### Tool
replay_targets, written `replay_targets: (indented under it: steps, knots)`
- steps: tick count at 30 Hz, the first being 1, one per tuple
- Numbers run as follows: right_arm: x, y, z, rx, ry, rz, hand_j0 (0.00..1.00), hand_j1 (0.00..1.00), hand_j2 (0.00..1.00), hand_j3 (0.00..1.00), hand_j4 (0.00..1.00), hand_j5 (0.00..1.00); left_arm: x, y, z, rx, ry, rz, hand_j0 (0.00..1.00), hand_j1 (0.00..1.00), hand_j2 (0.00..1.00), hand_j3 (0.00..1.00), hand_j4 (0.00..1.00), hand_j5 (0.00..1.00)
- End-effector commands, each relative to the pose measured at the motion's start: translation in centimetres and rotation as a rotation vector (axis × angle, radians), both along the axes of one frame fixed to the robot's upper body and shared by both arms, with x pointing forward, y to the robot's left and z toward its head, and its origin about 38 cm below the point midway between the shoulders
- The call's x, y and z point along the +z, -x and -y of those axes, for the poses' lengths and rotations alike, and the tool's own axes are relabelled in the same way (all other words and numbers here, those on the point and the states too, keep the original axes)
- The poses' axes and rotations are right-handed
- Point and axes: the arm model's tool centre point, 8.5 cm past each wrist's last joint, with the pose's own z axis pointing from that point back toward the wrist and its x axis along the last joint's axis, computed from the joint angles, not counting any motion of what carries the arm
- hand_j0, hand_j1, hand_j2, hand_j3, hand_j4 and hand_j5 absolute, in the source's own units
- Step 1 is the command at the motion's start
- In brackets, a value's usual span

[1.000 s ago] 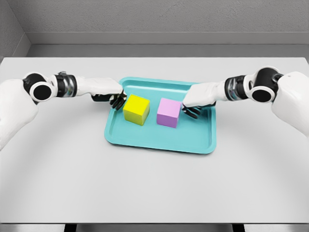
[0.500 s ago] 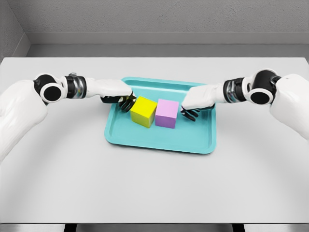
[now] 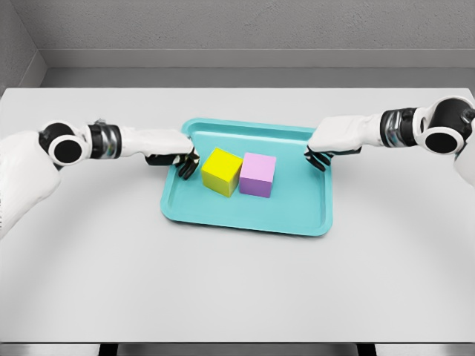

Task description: Push two cubes

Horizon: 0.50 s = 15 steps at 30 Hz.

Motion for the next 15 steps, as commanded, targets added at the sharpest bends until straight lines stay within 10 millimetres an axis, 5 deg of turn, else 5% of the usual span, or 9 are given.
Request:
replay_targets:
  steps: [1, 9, 14, 15]
  knots:
    - [0.1, 0.1, 0.1, 0.000, -0.001, 0.001, 0.21, 0.21, 0.21, 0.21, 0.21, 0.21, -0.3, 0.5, 0.6, -0.035, -0.021, -0.006, 0.16, 0.16, 0.16, 0.16, 0.16, 0.16]
    - [1.5, -0.2, 2.1, -0.046, -0.019, 0.030, 0.24, 0.24, 0.24, 0.24, 0.24, 0.24, -0.3, 0.6, 1.4, -0.045, 0.012, -0.016, 0.16, 0.16, 0.16, 0.16, 0.16, 0.16]
    - [4.5, -0.4, 5.6, -0.126, -0.098, 0.063, 0.25, 0.25, 0.25, 0.25, 0.25, 0.25, 0.2, 0.5, 1.7, -0.048, 0.032, -0.014, 0.16, 0.16, 0.16, 0.16, 0.16, 0.16]
    - [5.4, -0.4, 6.4, -0.145, -0.127, 0.068, 0.41, 0.41, 0.41, 0.41, 0.41, 0.41, 0.2, 0.6, 1.7, -0.048, 0.034, -0.016, 0.16, 0.16, 0.16, 0.16, 0.16, 0.16]
